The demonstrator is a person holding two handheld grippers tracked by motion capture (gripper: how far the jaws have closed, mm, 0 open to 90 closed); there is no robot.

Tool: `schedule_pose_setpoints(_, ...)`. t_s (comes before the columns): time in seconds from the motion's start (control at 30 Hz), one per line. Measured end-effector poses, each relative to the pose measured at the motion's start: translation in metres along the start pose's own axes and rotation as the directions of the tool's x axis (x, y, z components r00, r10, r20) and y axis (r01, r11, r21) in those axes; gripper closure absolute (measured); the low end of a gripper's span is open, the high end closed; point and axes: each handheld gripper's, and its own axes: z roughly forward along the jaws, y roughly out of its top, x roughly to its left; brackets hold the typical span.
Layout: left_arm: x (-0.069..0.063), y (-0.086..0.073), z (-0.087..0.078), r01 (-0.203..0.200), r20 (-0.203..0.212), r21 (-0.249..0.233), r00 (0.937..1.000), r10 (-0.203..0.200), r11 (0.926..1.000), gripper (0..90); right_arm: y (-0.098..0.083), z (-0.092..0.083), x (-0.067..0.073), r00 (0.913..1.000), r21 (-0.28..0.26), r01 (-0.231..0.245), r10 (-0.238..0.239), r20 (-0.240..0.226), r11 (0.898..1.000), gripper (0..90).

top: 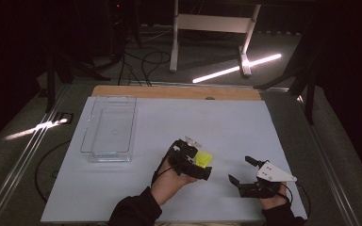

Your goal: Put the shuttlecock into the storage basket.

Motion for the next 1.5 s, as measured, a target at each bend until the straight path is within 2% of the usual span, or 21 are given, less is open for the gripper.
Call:
schedule_pose_setpoints(0.57, 0.005, -0.012, 0.030, 0.054, -0.006, 0.027, 0.9985, -0.054, 0.9982, 6.2, 0.000, 0.001, 0.001, 1.0000, 0.009, 0.001, -0.001, -0.004, 1.000, 8.8)
schedule_pose_setpoints(0.7, 0.005, -0.015, 0.034, 0.063, -0.027, 0.028, 0.9977, -0.062, 0.9976, 8.2, 0.000, 0.001, 0.002, 1.0000, 0.011, 0.004, -0.004, -0.002, 1.000, 8.9)
schedule_pose_setpoints(0.9, 0.004, -0.021, 0.042, 0.071, -0.038, 0.043, 0.9969, -0.069, 0.9966, 17.0, 0.000, 0.001, 0.001, 1.0000, 0.009, 0.003, -0.003, 0.000, 1.000, 8.9)
schedule_pose_setpoints(1.03, 0.004, -0.025, 0.047, 0.082, -0.062, 0.050, 0.9949, -0.079, 0.9953, 20.1, 0.000, 0.000, 0.002, 1.0000, 0.009, 0.001, -0.001, 0.002, 1.000, 8.9)
schedule_pose_setpoints(1.17, 0.003, -0.030, 0.054, 0.086, -0.072, 0.068, 0.9941, -0.081, 0.9939, 29.0, 0.000, 0.000, 0.001, 1.0000, 0.008, 0.003, -0.003, 0.003, 1.000, 8.9)
schedule_pose_setpoints(1.33, -0.003, -0.033, 0.058, 0.079, -0.109, 0.059, 0.9914, -0.072, 0.9951, 37.0, 0.000, 0.000, 0.001, 1.0000, 0.009, 0.003, -0.003, 0.004, 1.000, 8.9)
schedule_pose_setpoints(1.5, -0.004, -0.032, 0.059, 0.084, -0.129, 0.050, 0.9887, -0.077, 0.9952, 43.8, 0.000, 0.001, 0.001, 1.0000, 0.011, 0.003, -0.003, 0.003, 1.000, 8.8)
